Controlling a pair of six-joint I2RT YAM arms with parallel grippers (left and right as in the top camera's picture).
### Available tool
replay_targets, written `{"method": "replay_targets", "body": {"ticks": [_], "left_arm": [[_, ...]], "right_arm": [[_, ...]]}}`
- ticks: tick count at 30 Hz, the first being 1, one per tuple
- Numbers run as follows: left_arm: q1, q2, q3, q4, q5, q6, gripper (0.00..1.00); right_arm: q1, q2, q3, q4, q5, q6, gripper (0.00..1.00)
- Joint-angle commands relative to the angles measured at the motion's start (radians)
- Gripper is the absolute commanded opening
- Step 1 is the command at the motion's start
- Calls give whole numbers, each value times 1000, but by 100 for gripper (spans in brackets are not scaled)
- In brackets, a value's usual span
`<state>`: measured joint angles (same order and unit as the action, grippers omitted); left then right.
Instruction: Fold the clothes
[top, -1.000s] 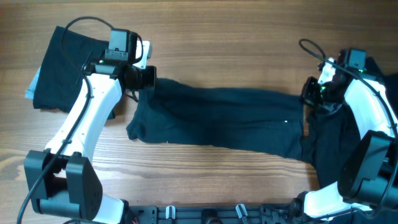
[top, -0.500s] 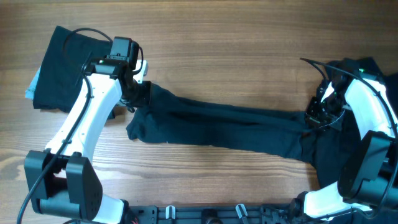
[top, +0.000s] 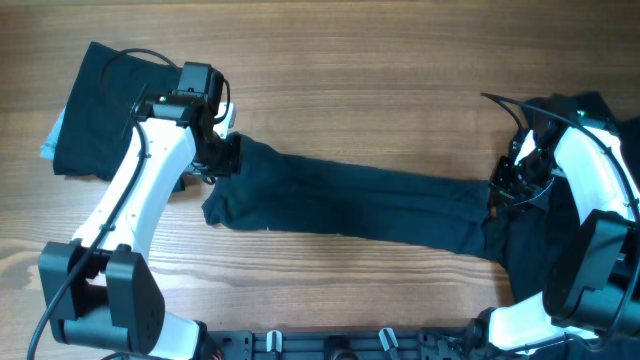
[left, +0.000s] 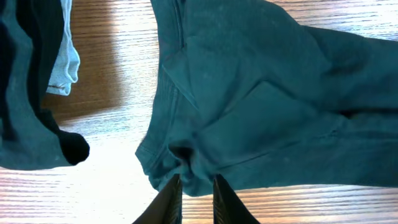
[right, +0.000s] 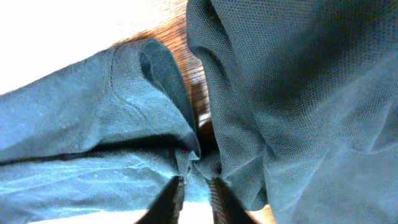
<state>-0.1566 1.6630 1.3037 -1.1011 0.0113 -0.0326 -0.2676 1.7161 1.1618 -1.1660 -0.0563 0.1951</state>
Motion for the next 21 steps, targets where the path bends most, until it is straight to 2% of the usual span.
{"method": "replay_targets", "body": {"ticks": [1,4,7,9,14,16,19,21], "left_arm": [[3,-12,-3,-4,-13,-2,32],[3,-12,-3,6,-10,-2,40],[3,-12,-3,39,63,-2,42],[3,-11,-8,56,127,-2,42],[3,10,-95,130,179,-10,41],[3,21,-169,227,181,-33,32],[3,34,-302,415,217,-59,7],[5,44,-365,492,213,-67,4]], "right_arm": [[0,-18,14,6,-12,3,44],[0,-18,14,50,-13,17,57],[0,-18,14,108,-63,3,62],[0,-18,14,139,-103,3,63],[-7,-18,14,179,-161,-2,63],[-13,-18,14,185,-172,-13,63],[-16,-18,14,187,-171,-13,63],[-16,-18,14,185,-171,-13,63]]}}
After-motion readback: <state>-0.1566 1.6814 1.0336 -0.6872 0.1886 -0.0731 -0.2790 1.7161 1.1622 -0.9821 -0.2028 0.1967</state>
